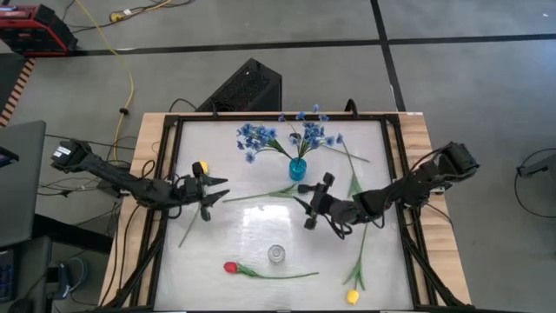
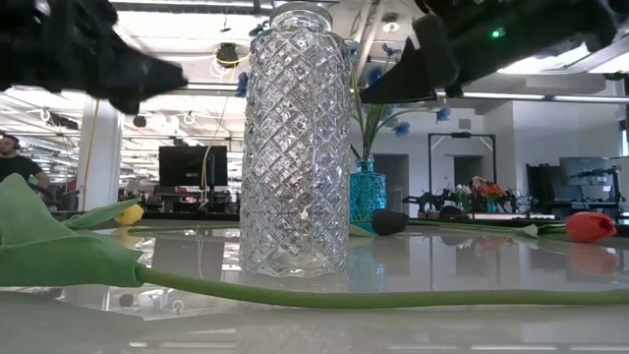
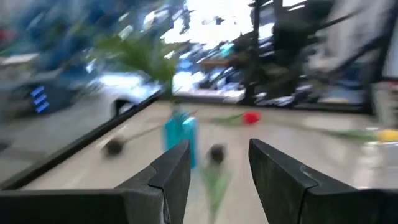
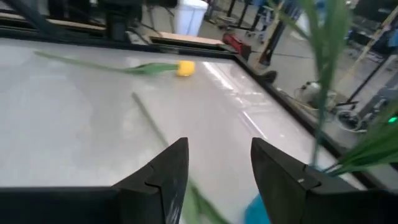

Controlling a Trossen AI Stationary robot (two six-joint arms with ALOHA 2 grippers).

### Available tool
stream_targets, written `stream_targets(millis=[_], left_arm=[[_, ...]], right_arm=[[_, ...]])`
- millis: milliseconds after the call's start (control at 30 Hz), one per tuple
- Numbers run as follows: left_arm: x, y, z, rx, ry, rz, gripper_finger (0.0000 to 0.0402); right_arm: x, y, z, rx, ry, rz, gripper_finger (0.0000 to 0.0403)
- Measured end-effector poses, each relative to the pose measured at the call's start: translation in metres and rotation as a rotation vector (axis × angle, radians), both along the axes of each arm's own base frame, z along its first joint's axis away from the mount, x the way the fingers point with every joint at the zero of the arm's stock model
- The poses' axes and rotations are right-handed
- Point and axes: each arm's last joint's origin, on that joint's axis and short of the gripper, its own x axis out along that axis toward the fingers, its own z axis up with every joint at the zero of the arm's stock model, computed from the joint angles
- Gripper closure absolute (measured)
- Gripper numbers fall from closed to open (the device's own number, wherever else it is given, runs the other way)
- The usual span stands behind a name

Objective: Sort flowers into vase by color
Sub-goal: Put the bottom black flower into the blue vase

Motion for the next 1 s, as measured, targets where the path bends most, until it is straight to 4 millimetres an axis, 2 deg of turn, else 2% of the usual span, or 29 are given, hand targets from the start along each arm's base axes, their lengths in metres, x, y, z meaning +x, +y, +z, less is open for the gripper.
stream_targets(millis=[67,133,267,300,400,500,600,733,867,1000], left_arm=[[0.002,0.006,-0.006,-0.039,0.038,0.062,0.0249],[0.004,0.012,-0.009,-0.090,0.038,0.114,0.0249],[0.011,0.028,-0.015,-0.233,0.025,0.238,0.0249],[0.013,0.033,-0.016,-0.277,0.013,0.272,0.0249],[0.023,0.046,-0.018,-0.388,-0.004,0.376,0.0249],[0.039,0.059,-0.016,-0.414,0.022,0.436,0.0249],[0.060,0.072,-0.009,-0.398,0.049,0.464,0.0249],[0.093,0.091,0.009,-0.359,0.078,0.475,0.0249],[0.131,0.105,0.038,-0.279,0.160,0.418,0.0249],[0.166,0.106,0.070,-0.174,0.318,0.330,0.0249]], right_arm=[[0.005,0.005,-0.007,0.013,-0.005,0.006,0.0224],[0.014,0.007,-0.015,0.005,0.018,0.004,0.0256],[0.039,0.010,-0.030,-0.040,0.075,-0.006,0.0365],[0.045,0.011,-0.032,-0.069,0.097,0.000,0.0381],[0.060,0.015,-0.029,-0.131,0.117,0.008,0.0379],[0.066,0.017,-0.016,-0.165,0.100,-0.025,0.0375],[0.059,0.021,-0.001,-0.190,0.087,-0.064,0.0386],[0.040,0.032,0.025,-0.224,0.076,-0.112,0.0386],[0.019,0.049,0.044,-0.238,0.045,-0.139,0.0381],[-0.002,0.066,0.053,-0.246,0.024,-0.163,0.0376]])
